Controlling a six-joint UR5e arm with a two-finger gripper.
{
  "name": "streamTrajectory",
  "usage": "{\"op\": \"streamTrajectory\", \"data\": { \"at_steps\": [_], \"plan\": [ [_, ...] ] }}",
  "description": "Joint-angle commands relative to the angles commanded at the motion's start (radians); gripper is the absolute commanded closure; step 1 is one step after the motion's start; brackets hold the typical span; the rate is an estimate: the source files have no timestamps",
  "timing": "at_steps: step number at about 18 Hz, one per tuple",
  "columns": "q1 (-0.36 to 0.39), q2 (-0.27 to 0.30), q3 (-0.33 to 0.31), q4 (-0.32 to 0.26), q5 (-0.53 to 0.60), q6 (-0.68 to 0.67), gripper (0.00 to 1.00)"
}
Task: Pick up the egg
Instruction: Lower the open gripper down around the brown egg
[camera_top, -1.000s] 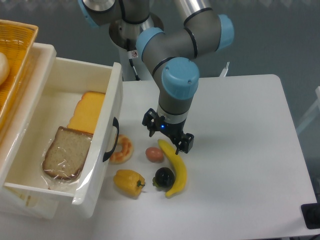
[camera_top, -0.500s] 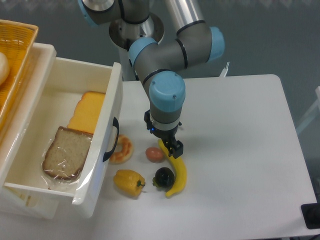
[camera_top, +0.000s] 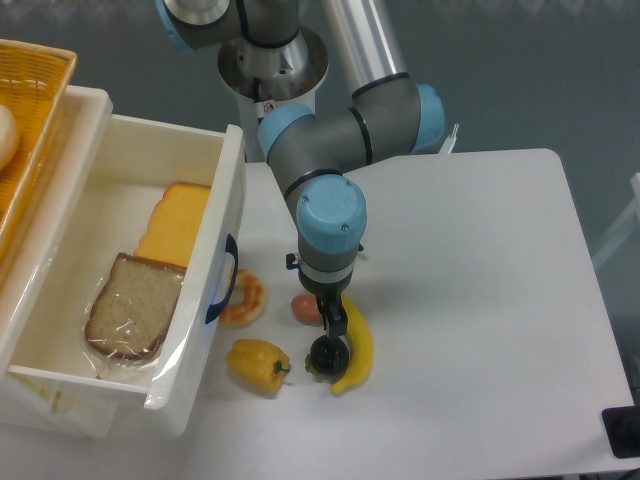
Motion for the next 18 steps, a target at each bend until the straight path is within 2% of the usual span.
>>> {"op": "streamTrajectory", "data": {
  "at_steps": [5,8,15,18],
  "plan": [
    [0.000,0.009,-0.038,-0.003,0.002,0.018,0.00],
    [0.000,0.025,-0.084,-0.002,0.000,0.017,0.00],
    [-0.003,0.006,-0.083,0.000,0.000,0.000,0.00],
    [-0.009,-0.024,-0.068,0.006,0.000,0.000,0.00]
  ]
}}
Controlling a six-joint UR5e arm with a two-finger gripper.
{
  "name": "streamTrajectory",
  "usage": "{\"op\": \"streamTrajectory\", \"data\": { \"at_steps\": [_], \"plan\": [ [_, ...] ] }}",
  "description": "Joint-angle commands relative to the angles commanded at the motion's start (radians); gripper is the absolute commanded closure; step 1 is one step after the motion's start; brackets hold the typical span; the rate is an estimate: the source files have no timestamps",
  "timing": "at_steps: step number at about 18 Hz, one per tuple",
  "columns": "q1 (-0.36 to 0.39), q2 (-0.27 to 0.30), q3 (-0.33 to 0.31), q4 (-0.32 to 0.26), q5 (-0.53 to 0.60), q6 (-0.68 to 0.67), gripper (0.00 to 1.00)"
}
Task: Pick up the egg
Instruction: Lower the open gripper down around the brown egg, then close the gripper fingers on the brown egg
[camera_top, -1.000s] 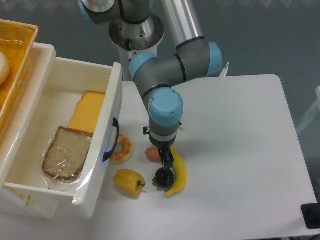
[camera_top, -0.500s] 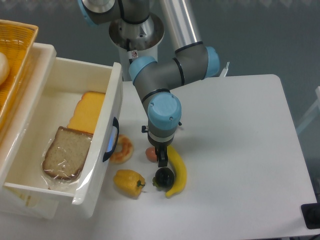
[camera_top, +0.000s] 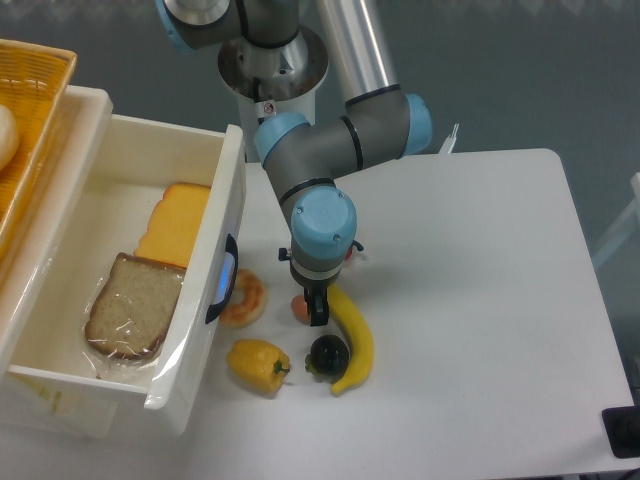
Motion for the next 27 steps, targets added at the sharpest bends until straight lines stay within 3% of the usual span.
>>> {"op": "streamTrajectory", "data": {
  "at_steps": [9,19,27],
  "plan": [
    [-0.002,-0.035,0.034,0.005,0.002,0.002,0.01],
    [-0.011,-0.046,0.032,0.015,0.002,-0.037,0.22],
    [-0.012,-0.048,0.028,0.017,0.002,-0.048,0.23]
  ]
}}
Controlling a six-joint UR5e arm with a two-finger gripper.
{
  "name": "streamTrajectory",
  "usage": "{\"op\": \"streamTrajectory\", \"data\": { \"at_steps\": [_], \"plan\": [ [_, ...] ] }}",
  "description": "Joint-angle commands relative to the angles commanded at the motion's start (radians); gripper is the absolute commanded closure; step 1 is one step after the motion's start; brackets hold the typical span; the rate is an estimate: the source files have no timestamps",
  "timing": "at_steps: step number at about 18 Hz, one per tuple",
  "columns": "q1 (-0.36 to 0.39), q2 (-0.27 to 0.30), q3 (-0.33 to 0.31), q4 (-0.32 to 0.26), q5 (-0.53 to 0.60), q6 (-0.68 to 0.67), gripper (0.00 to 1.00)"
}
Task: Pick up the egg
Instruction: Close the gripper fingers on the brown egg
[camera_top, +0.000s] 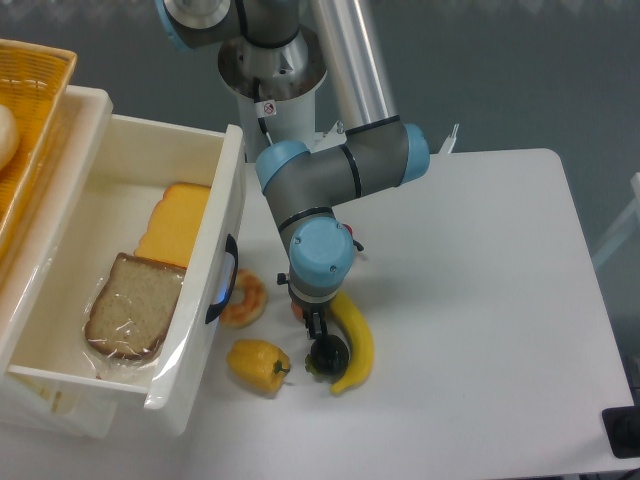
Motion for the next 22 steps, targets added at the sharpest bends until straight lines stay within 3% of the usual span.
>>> {"op": "streamTrajectory", "data": {
  "at_steps": [3,6,10,13,22],
  "plan": [
    [0.000,0.000,-0.003,0.000,-0.003,-0.009,0.23],
    [0.000,0.000,-0.003,0.000,-0.003,-0.020,0.37],
    [0.000,0.000,-0.003,0.000,-0.003,-0.031,0.48],
    [0.000,0.000,-0.003,-0.002,-0.003,-0.040,0.63],
    [0.002,0.014,0.008,-0.003,0.000,-0.051,0.69]
  ]
}}
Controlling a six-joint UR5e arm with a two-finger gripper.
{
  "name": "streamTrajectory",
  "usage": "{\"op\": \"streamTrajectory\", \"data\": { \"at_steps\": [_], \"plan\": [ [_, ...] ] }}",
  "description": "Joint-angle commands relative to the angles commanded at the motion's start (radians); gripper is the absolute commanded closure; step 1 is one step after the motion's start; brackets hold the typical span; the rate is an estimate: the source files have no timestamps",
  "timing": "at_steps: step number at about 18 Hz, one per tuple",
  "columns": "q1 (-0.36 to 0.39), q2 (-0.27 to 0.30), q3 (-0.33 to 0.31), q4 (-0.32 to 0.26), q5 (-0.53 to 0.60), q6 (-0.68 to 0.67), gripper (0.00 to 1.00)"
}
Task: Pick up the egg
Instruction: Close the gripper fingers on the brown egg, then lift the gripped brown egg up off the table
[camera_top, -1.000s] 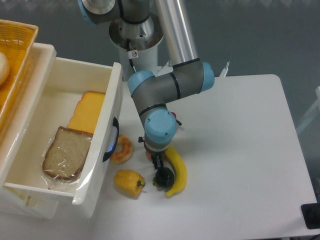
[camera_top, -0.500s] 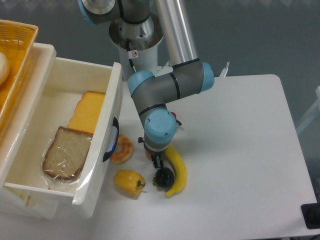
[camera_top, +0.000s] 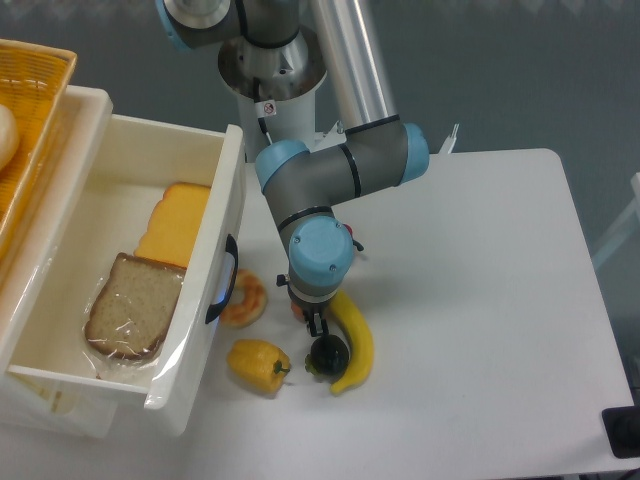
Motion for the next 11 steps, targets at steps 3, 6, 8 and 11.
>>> {"op": "streamTrajectory", "data": {
  "at_steps": [3,6,8,11],
  "plan": [
    [0.000,0.024,0.018,-0.008,0.006,0.000,0.70],
    [0.006,0.041,0.022,-0.012,0.006,-0.002,0.73],
    [0.011,0.055,0.025,-0.014,0.006,-0.011,0.74],
    [0.012,0.104,0.043,-0.011,0.005,-0.158,0.75]
  ]
}}
